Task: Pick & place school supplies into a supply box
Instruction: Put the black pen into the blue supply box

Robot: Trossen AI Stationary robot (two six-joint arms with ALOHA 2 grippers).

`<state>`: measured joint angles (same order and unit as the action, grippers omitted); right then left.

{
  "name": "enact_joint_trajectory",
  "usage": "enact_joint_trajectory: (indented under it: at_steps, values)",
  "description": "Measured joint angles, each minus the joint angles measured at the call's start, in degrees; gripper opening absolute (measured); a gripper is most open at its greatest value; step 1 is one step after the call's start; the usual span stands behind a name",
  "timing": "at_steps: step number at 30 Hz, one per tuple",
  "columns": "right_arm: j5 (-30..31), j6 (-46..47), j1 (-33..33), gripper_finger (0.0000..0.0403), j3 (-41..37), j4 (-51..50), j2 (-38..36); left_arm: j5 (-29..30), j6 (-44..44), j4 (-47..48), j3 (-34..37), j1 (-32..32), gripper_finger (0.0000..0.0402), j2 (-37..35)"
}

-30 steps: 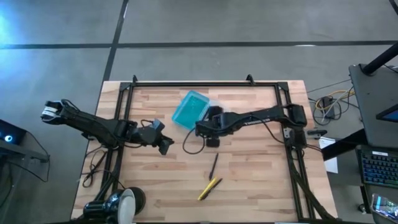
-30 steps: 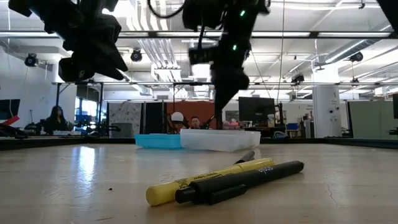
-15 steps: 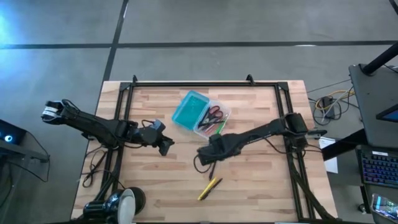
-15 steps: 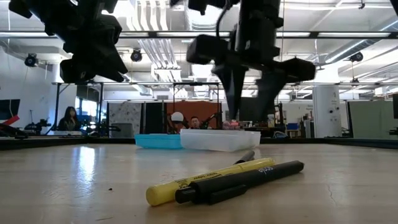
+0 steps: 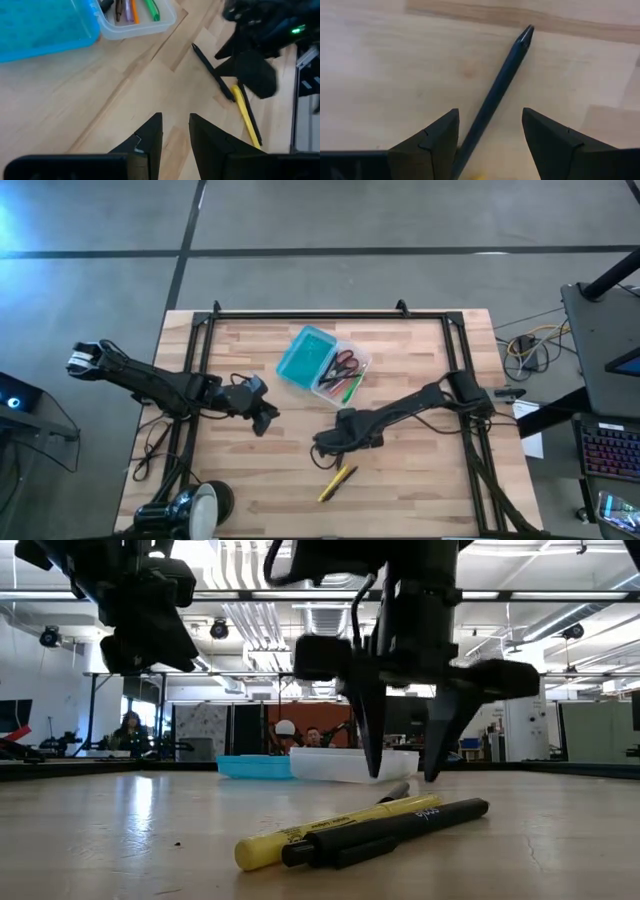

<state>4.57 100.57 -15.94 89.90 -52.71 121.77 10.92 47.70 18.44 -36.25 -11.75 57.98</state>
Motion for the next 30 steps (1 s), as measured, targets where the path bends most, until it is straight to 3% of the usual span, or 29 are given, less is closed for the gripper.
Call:
enact_joint_trajectory:
  at_steps: [6,15,18,23,30]
  values:
    - [-0.3,-1.2,0.1,0.0190,0.9,-0.7,4.0,-1.1,-2.5,0.0,0.0,0.0,0.0080,0.0]
    - [-0.5,-5.4,0.3,0.0041,1.1,-3.4,5.6,-1.1,-4.6,0.0,0.0,0.0,0.0080,0.0]
    - [0.5,-6.5,0.1,0.0020,0.9,-4.1,3.9,-1.1,-5.1,0.0,0.0,0.0,0.0080,0.0]
    - [10.2,1.4,-1.0,0.0017,0.0,-10.6,-1.8,-1.1,-5.6,0.0,0.0,0.0,0.0080,0.0]
    - [30.4,17.8,1.1,0.0016,-1.6,-16.0,-14.6,-1.0,-5.5,-1.0,-0.1,0.0,0.0080,0.1]
